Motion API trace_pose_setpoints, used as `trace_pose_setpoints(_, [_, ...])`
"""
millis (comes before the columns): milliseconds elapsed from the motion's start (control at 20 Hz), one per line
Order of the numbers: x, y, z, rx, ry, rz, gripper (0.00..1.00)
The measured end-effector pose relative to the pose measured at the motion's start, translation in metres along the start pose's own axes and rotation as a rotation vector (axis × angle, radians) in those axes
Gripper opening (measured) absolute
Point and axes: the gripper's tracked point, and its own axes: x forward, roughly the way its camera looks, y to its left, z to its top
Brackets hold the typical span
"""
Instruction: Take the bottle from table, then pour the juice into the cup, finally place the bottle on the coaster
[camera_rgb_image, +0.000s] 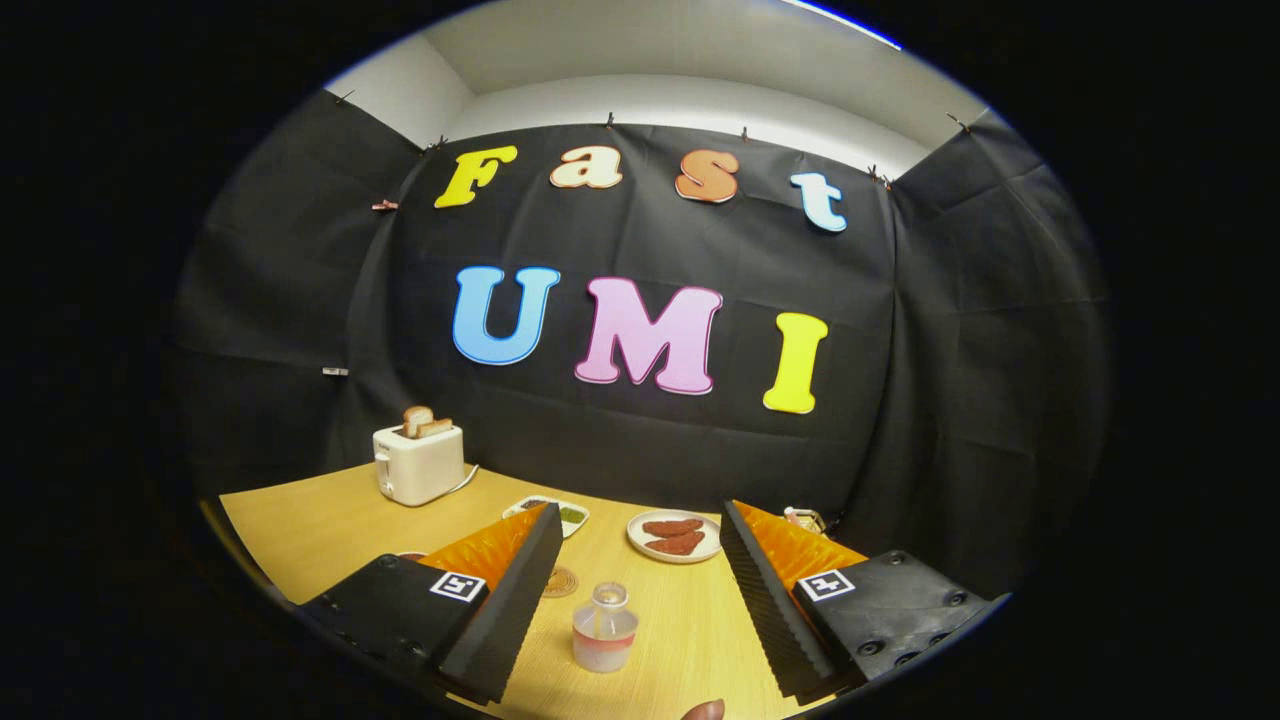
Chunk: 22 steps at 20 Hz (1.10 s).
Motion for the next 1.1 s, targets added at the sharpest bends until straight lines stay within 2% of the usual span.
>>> trace_pose_setpoints(200, [0.012,0.009,-0.048,0.008,0.048,0.021,0.97])
trace_pose_setpoints(700, [0.04,0.018,-0.161,0.083,0.134,0.011,0.97])
trace_pose_setpoints(950, [0.057,0.026,-0.2,0.095,0.175,-0.003,0.97])
trace_pose_setpoints(1050, [0.064,0.025,-0.207,0.095,0.184,-0.021,0.93])
trace_pose_setpoints(1100, [0.067,0.024,-0.21,0.095,0.193,-0.034,0.85])
